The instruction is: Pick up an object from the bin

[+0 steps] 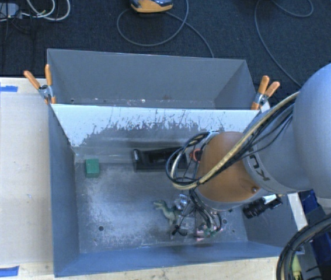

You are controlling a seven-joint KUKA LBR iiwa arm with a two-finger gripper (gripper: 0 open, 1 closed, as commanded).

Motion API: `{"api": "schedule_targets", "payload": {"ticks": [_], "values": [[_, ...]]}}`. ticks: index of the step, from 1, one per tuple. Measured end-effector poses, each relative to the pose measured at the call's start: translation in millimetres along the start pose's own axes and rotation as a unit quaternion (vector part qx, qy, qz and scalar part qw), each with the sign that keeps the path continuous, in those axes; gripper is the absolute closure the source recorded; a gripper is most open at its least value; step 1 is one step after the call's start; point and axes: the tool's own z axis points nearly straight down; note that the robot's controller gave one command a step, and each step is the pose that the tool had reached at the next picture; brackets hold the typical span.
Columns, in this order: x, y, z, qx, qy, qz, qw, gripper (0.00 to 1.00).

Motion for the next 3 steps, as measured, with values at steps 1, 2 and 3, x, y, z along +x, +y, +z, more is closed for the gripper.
{"api": "schedule_targets", "payload": {"ticks": [1, 2, 3], "values": [[0.0, 0.1, 0.0, 0.0, 0.0, 0.0, 1.0, 1.0], [0.0, 0.1, 0.0, 0.0, 0.0, 0.0, 1.0, 1.0], [2.4, -0.5, -7.6, 0.001, 0.0046, -0.001, 1.0, 1.0]]}}
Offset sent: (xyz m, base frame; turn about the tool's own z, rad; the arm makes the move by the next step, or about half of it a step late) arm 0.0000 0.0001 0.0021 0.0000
